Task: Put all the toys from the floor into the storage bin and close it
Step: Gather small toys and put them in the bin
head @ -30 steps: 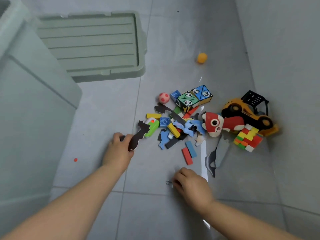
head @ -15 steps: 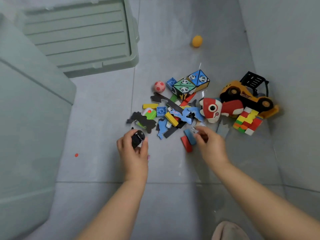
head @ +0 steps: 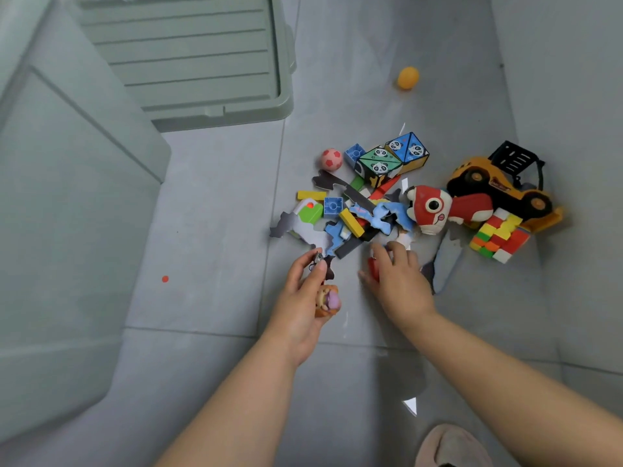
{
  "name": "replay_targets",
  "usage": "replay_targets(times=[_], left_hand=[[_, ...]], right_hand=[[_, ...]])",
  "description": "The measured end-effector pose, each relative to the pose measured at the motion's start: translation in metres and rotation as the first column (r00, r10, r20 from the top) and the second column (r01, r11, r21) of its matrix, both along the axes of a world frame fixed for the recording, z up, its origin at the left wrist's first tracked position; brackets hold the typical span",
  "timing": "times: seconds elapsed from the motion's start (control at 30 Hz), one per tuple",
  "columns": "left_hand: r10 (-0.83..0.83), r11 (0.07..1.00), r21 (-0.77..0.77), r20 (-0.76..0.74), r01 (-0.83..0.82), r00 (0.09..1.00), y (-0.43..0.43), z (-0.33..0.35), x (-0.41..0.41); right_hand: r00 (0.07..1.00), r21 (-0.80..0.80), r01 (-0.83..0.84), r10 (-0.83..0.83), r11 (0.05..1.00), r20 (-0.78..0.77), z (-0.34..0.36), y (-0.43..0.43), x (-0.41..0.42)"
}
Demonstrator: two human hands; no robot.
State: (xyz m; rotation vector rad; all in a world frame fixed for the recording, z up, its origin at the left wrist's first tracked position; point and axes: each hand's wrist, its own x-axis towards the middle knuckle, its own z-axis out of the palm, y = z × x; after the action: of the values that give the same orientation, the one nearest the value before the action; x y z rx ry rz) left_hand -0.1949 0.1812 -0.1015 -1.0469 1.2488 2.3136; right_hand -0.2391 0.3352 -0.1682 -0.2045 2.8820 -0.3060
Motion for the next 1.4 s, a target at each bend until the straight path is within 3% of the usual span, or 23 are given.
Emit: replay_targets(times=[0.1,0.2,0.37,0.43,0.47,0.53,0.6,0.67,0.77,0.87,0.97,1.03,1.17,1.27,1.33,1.4], left_hand=[[0.004,0.998,0.069,0.005,-0.004,1.0,0.002,0.006,0.0],[0.035,0.986,0.163,0.014,-0.037,0.999,0.004,0.013,0.0],[0.118,0.954,0.266,0.083,-0.136,0.99,0.003,0.019,-0.001],[0.131,0.96,0.239,0.078,-0.147,0.988,0.003,0.021,0.0],[0.142,0.963,0.22,0.069,-0.154,0.987,0.004,0.02,0.0],[0.17,0.969,0.176,0.047,-0.176,0.984,0.007,0.02,-0.001],[0.205,0.971,0.124,-0.017,-0.202,0.979,0.011,0.023,-0.004],[0.193,0.981,0.037,-0.104,-0.19,0.976,0.019,0.03,-0.01],[0.206,0.964,-0.128,-0.206,-0.235,0.957,0.023,0.069,-0.023],[0.326,0.854,-0.279,-0.371,-0.439,0.87,-0.006,0.128,-0.04],[0.383,0.71,-0.346,-0.543,-0.614,0.748,-0.065,0.193,-0.045],[0.416,0.61,-0.35,-0.622,-0.711,0.663,-0.123,0.226,-0.027],[0.515,0.495,-0.405,-0.575,-0.769,0.635,-0.215,0.231,0.035],[0.598,0.528,-0.481,-0.374,-0.7,0.709,-0.267,0.208,0.079],[0.548,0.58,-0.562,-0.266,-0.59,0.793,-0.282,0.199,0.099],[0.455,0.553,-0.643,-0.301,-0.53,0.838,-0.282,0.2,0.107]], right_hand=[[0.979,0.086,-0.185,0.192,0.979,-0.075,-0.012,0.008,0.003],[0.957,0.137,-0.232,0.251,0.963,-0.148,-0.013,0.012,0.001],[0.988,0.056,-0.08,0.086,0.995,-0.126,-0.017,0.005,-0.001],[0.989,-0.119,0.141,-0.135,0.983,0.058,-0.009,0.004,-0.005],[0.946,-0.265,0.309,-0.266,0.913,0.185,0.001,0.002,-0.006],[0.831,-0.567,0.556,-0.397,0.608,0.389,0.027,-0.009,-0.004],[0.801,-0.731,0.592,-0.349,0.338,0.487,0.063,-0.029,0.004],[0.818,-0.808,0.563,-0.251,0.171,0.517,0.097,-0.053,0.015],[0.887,-0.873,0.453,-0.189,0.182,0.421,0.147,-0.083,0.014],[0.946,-0.932,0.325,-0.064,0.158,0.319,0.209,-0.118,-0.001],[0.966,-0.976,0.215,0.144,0.031,0.217,0.265,-0.176,-0.008],[0.924,-0.973,0.22,0.336,-0.074,0.184,0.294,-0.234,-0.002],[0.803,-0.953,0.301,0.533,0.024,0.267,0.3,-0.331,0.034],[0.708,-0.914,0.348,0.581,0.208,0.401,0.281,-0.378,0.061],[0.677,-0.887,0.326,0.574,0.329,0.461,0.273,-0.387,0.068],[0.68,-0.891,0.27,0.582,0.366,0.445,0.273,-0.377,0.067]])
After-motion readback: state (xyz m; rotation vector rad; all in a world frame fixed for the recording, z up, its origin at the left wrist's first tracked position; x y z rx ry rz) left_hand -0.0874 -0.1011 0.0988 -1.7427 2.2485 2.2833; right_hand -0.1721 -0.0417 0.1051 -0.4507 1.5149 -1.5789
